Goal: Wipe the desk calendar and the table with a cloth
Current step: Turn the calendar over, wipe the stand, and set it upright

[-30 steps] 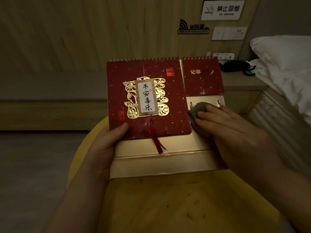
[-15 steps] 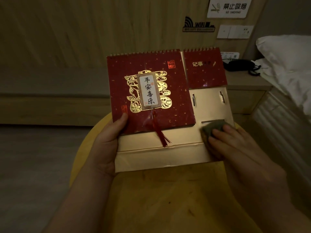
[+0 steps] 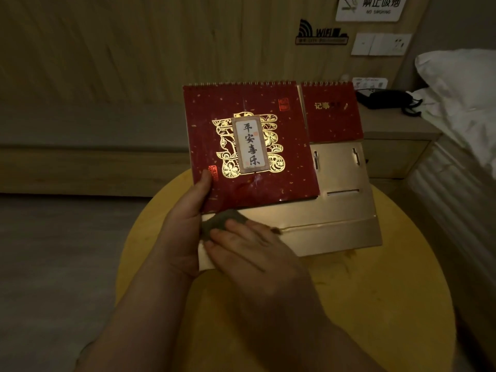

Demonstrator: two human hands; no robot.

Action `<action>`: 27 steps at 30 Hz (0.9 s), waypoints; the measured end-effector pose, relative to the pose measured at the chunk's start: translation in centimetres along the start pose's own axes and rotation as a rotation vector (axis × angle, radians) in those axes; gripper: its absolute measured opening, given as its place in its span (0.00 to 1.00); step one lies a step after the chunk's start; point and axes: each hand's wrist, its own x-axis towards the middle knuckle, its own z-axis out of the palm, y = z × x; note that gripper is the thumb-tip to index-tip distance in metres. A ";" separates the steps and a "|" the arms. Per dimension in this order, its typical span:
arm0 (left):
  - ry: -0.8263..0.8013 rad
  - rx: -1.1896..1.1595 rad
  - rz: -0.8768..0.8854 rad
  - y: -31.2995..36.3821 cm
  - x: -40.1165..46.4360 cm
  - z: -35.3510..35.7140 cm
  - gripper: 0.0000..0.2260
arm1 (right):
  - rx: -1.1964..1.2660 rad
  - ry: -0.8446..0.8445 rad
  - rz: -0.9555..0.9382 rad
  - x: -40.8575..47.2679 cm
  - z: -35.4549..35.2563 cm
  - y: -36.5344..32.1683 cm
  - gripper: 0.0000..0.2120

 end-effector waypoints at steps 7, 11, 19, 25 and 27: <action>-0.079 -0.078 -0.056 0.6 -0.3 -0.8 0.23 | -0.016 -0.094 -0.052 -0.4 -2.4 2.2 0.17; -0.072 -0.066 0.016 0.7 -0.1 -1.5 0.21 | -0.065 -0.088 0.031 -2.6 -5.8 6.1 0.18; -0.017 -0.043 0.077 0.5 -0.1 -1.6 0.18 | -0.166 0.019 0.236 -6.0 -10.4 11.5 0.18; 0.016 -0.052 0.054 0.3 0.0 -0.9 0.19 | -0.153 -0.024 0.155 -4.6 -8.1 7.7 0.16; 0.013 -0.051 0.030 0.1 -0.1 -0.6 0.19 | -0.115 -0.051 0.114 -3.8 -6.5 6.0 0.16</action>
